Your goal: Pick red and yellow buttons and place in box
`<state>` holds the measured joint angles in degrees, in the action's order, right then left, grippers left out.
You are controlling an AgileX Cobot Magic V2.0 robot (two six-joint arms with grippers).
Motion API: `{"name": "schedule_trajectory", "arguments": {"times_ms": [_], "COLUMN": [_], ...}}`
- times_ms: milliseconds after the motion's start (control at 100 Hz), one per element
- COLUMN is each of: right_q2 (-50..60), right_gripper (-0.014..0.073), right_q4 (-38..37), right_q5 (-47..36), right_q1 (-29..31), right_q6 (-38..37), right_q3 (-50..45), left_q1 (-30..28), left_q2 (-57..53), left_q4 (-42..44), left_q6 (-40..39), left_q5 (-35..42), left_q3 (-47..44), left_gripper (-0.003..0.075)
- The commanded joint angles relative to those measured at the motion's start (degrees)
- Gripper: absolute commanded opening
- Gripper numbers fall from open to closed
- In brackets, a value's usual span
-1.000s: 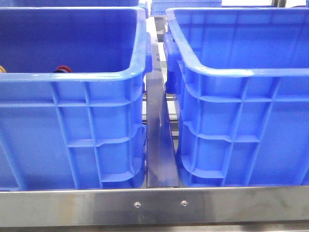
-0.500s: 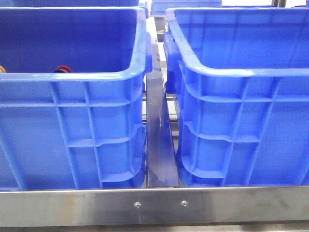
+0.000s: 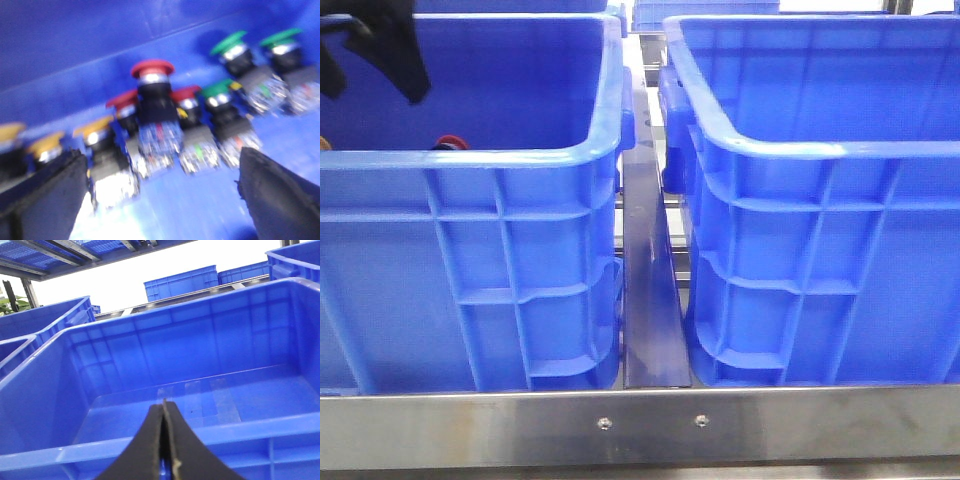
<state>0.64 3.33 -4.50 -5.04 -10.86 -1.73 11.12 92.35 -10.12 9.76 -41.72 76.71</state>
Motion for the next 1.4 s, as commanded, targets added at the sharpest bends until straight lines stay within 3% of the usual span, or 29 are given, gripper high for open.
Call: {"name": "schedule_trajectory", "arguments": {"times_ms": [0,400,520,620,830,1150,1390], "right_q2": [1.4,1.4,1.4,1.4,1.4,1.4,1.4], "right_gripper": [-0.0068,-0.0068,-0.0068,-0.0068,-0.0068,-0.0068,-0.0068], "right_q4": [-0.4,-0.4,-0.4,-0.4,-0.4,-0.4,-0.4], "right_q5": [-4.7,-4.7,-4.7,-4.7,-4.7,-4.7,-4.7], "right_q1": [0.3,0.3,0.3,0.3,0.3,0.3,0.3], "right_q6": [0.4,0.4,0.4,0.4,0.4,0.4,0.4], "right_q3": [1.3,1.3,1.3,1.3,1.3,1.3,1.3], "left_q1": [0.4,0.4,0.4,0.4,0.4,1.7,10.2], "left_q2": [1.0,10.8,11.6,11.4,9.8,0.3,-9.2], "left_q4": [-0.2,0.1,0.1,0.1,0.1,-0.3,-0.3], "left_q6": [0.0,0.1,0.1,0.1,0.1,0.1,0.1], "left_q5": [1.6,4.4,4.7,4.7,4.6,1.6,-0.4], "left_q3": [4.0,6.5,6.6,6.6,6.6,6.6,4.1], "left_gripper": [0.0555,0.0555,0.0522,0.0403,-0.0017,-0.0019,-0.0019]}}
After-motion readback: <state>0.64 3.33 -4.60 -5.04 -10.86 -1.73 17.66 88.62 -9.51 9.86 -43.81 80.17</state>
